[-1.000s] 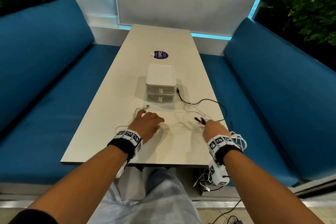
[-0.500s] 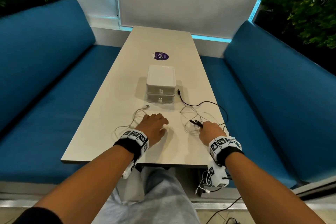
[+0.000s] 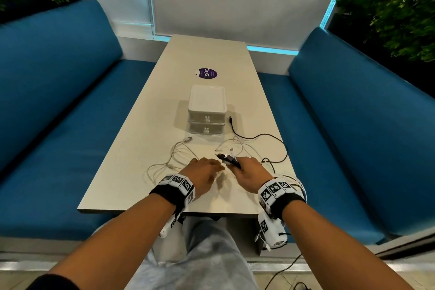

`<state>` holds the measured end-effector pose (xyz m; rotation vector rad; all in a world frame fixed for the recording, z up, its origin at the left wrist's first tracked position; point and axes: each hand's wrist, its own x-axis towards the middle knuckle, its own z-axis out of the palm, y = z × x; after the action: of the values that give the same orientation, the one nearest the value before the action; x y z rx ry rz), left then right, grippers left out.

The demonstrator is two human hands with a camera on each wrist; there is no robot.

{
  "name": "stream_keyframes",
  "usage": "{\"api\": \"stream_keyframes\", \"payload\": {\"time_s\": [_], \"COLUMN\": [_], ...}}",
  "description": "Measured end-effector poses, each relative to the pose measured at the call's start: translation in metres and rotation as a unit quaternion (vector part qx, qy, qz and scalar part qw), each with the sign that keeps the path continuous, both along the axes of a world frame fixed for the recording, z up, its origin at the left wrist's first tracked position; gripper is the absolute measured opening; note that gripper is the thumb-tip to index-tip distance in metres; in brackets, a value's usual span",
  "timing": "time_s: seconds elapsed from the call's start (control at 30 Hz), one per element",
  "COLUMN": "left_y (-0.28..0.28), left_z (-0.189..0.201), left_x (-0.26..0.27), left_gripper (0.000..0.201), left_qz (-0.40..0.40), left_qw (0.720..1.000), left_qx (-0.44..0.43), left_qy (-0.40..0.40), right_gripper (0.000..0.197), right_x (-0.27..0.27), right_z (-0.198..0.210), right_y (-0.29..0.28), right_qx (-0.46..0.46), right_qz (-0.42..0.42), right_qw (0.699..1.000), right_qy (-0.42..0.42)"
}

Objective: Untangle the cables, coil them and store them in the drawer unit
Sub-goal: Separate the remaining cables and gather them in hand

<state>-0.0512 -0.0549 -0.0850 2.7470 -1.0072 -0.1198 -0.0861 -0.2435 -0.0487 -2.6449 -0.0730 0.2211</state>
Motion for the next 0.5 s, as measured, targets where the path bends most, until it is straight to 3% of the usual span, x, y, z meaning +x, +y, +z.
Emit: {"api": "stream_keyframes", "payload": {"time_s": [0.1, 0.23, 0.33, 0.5], "left_y": [0.013, 0.047, 0.073, 0.096], "left_z": [0.008, 0.022, 0.025, 0.006], "left_x": [0.009, 0.022, 0.025, 0.017], "left_gripper": [0.032, 0.032, 0.025, 0.025], "left_qz": [0.062, 0.130, 0.182, 0.172], "left_qw": [0.998, 0.990, 0.982, 0.980], "left_qx": [-0.028, -0.053, -0.038, -0.017], "left_qy": [-0.004, -0.014, 0.042, 0.095], "right_gripper": [0.029, 0.030, 0.029, 0.033], "right_x": [0.001, 0.002, 0.004, 0.008], "right_z": [-0.005, -0.010, -0.013, -0.019], "right_y": [0.008, 0.014, 0.021, 0.031], "right_qx": [0.010, 0.025, 0.036, 0.037], "right_qz": [-0.004, -0.027, -0.041, -0.061], "right_qw": [0.999, 0.998, 0.997, 0.996], "right_qy": [0.031, 0.046, 0.045, 0.046]}}
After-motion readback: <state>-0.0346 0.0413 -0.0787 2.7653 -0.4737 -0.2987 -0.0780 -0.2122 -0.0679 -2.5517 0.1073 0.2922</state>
